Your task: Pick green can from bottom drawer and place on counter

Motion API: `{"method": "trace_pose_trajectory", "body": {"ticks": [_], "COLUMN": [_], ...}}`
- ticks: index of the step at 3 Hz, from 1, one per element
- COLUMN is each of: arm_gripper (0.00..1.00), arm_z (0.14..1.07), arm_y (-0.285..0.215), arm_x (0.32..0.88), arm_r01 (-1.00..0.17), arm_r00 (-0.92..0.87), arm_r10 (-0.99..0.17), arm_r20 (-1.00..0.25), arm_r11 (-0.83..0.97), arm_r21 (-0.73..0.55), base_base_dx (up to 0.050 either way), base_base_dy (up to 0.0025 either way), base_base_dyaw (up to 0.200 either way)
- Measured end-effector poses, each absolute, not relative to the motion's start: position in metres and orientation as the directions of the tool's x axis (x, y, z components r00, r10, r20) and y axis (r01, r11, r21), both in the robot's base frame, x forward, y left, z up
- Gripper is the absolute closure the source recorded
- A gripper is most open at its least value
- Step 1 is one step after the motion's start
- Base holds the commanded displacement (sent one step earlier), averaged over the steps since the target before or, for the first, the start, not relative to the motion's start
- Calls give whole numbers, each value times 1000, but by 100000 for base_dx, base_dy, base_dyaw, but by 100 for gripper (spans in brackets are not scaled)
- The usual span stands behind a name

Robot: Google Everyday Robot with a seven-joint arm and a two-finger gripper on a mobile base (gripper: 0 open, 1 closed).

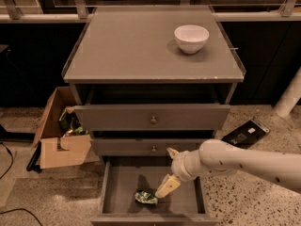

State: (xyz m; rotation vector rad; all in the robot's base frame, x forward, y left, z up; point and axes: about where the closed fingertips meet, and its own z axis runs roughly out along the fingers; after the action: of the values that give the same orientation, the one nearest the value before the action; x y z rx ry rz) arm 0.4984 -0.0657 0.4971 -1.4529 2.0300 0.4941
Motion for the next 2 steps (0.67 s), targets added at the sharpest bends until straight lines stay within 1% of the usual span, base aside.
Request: {"method": "trace_pose_trajectory", "body": {"ticks": [1,2], "arm_gripper": [0,0], "arm_z": [471,471], "arm_y": [-61,-60], "arm_x": [495,495], "arm_r01": [-931,-930], "arm_r00": [-239,-236], "arm_r10": [-717,-716], "arm_r20": [-654,-657], "arm_r11": [361,362], "arm_r21": [-56,-60], "base_base_dx": [0,0], "base_base_dy": [0,0], "base_base_dyaw": [0,0]}}
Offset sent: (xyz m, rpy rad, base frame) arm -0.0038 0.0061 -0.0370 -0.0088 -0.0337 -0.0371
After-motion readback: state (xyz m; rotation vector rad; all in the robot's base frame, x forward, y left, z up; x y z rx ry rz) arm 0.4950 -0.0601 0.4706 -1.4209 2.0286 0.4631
